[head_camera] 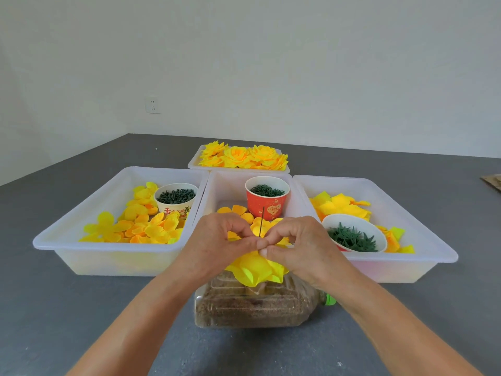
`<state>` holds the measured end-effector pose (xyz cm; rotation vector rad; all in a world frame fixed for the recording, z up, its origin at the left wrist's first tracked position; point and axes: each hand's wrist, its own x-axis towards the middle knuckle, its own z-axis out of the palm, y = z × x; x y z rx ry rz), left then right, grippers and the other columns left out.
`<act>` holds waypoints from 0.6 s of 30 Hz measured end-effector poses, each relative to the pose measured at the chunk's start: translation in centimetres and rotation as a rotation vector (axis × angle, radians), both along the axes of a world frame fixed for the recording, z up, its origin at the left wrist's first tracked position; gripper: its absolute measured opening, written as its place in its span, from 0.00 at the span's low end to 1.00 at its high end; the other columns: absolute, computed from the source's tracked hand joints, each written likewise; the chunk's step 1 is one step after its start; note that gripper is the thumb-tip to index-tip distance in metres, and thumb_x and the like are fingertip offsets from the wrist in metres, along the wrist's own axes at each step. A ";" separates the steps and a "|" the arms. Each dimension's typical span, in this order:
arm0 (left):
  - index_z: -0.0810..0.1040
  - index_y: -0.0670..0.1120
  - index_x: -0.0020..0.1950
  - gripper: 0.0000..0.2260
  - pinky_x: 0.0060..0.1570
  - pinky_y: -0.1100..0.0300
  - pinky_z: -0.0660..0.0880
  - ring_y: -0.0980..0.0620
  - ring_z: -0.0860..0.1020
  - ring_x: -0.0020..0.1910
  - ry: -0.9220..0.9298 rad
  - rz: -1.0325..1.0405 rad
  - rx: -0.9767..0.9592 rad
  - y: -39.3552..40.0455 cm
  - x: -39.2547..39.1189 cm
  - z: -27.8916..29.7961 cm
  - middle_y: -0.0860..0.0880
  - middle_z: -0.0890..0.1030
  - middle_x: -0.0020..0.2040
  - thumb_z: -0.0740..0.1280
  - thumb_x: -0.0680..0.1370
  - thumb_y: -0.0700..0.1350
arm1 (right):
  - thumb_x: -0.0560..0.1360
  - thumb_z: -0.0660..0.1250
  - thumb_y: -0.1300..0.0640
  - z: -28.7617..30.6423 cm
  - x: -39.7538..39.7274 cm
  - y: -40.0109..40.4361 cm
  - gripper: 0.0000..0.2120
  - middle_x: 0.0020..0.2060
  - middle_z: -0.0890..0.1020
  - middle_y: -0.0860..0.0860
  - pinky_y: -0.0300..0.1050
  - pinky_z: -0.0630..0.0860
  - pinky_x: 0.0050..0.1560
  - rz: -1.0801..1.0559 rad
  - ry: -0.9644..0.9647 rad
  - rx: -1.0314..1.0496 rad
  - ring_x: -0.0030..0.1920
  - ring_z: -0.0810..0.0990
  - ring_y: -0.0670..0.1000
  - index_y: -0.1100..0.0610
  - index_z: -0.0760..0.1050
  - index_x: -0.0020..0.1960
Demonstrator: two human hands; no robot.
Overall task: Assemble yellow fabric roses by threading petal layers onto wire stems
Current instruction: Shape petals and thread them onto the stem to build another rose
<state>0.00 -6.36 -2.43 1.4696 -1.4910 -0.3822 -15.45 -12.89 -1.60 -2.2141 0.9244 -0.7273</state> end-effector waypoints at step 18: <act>0.81 0.48 0.33 0.07 0.37 0.73 0.68 0.64 0.74 0.34 0.093 -0.079 0.075 -0.4 0.0 0.1 0.58 0.78 0.31 0.75 0.68 0.38 | 0.66 0.77 0.59 -0.4 -1.4 -1.6 0.05 0.36 0.82 0.45 0.26 0.72 0.40 0.082 -0.131 0.222 0.38 0.77 0.38 0.51 0.82 0.38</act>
